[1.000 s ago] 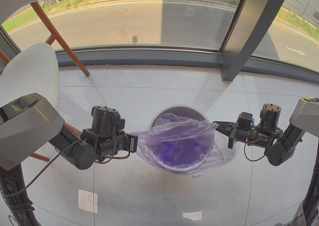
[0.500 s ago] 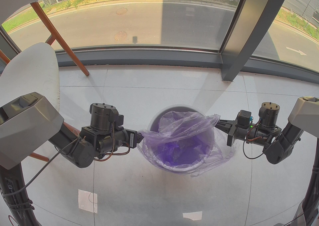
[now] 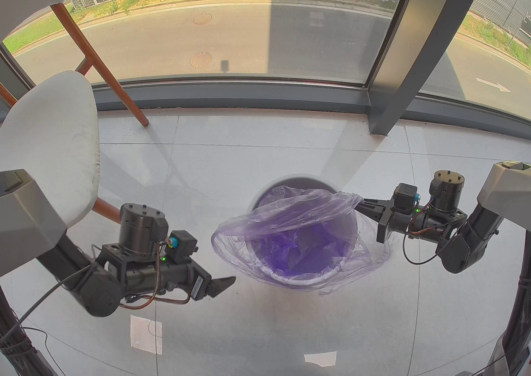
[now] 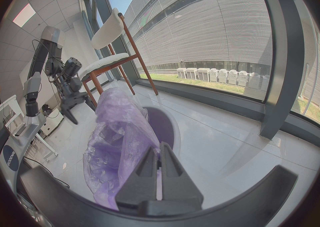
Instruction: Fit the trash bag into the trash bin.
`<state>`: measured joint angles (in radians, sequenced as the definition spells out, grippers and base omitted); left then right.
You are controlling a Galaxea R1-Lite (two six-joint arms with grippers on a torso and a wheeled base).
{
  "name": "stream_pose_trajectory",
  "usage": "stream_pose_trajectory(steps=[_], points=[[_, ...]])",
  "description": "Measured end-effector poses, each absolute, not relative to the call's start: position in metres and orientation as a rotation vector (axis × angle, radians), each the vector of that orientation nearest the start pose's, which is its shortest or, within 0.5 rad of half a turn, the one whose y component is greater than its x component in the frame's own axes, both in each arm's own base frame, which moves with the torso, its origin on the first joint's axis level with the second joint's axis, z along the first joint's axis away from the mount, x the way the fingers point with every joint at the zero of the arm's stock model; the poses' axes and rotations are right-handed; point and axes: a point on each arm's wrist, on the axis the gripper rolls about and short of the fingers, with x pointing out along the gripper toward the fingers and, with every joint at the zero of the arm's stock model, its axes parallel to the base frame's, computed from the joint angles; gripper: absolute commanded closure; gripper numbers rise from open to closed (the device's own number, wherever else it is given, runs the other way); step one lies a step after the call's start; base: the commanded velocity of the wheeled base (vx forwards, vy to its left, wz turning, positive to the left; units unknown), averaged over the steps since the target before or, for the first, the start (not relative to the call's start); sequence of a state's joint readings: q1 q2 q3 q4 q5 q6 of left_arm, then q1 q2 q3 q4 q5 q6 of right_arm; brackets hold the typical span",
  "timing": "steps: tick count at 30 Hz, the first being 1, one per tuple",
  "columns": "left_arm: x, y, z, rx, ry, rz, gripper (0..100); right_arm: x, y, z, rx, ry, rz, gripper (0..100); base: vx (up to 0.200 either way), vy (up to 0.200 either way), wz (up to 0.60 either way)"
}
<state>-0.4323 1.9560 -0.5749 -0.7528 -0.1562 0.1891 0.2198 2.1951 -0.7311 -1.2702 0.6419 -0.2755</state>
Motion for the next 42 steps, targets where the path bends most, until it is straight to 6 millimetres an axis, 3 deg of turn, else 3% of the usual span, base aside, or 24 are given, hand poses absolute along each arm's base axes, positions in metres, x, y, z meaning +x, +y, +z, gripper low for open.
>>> stream_pose_trajectory(steps=[4, 8, 17, 23, 28, 35, 36, 42], points=[[0.252, -0.123, 0.064, 0.354, 0.533, -0.751, 0, 0.354, 0.094, 0.057, -0.215, 0.079, 0.881, 100, 0.000, 0.000, 0.00], [0.249, -0.122, 0.071, 0.377, 0.500, -0.752, 0, 0.354, 0.096, 0.055, -0.215, 0.082, 0.885, 100, 0.000, 0.000, 0.00], [0.297, -0.144, 0.104, 0.452, 0.284, -0.707, 0, 0.353, 0.101, 0.055, -0.218, 0.083, 0.882, 100, 0.000, 0.000, 0.00], [0.325, -0.163, 0.108, 0.490, 0.203, -0.713, 0, 0.353, 0.104, 0.055, -0.215, 0.083, 0.882, 100, 0.000, 0.000, 0.00], [0.324, -0.183, 0.100, 0.490, 0.190, -0.804, 0, 0.353, 0.104, 0.056, -0.211, 0.082, 0.880, 100, 0.000, 0.000, 0.00], [0.321, -0.190, 0.094, 0.492, 0.179, -0.833, 0, 0.353, 0.104, 0.056, -0.209, 0.082, 0.878, 100, 0.000, 0.000, 0.00], [0.321, -0.190, 0.093, 0.492, 0.179, -0.833, 100, 0.353, 0.104, 0.056, -0.209, 0.082, 0.879, 100, 0.000, 0.000, 0.00], [0.322, -0.193, 0.090, 0.487, 0.189, -0.837, 100, 0.353, 0.105, 0.057, -0.211, 0.079, 0.875, 100, 0.000, 0.000, 0.00]])
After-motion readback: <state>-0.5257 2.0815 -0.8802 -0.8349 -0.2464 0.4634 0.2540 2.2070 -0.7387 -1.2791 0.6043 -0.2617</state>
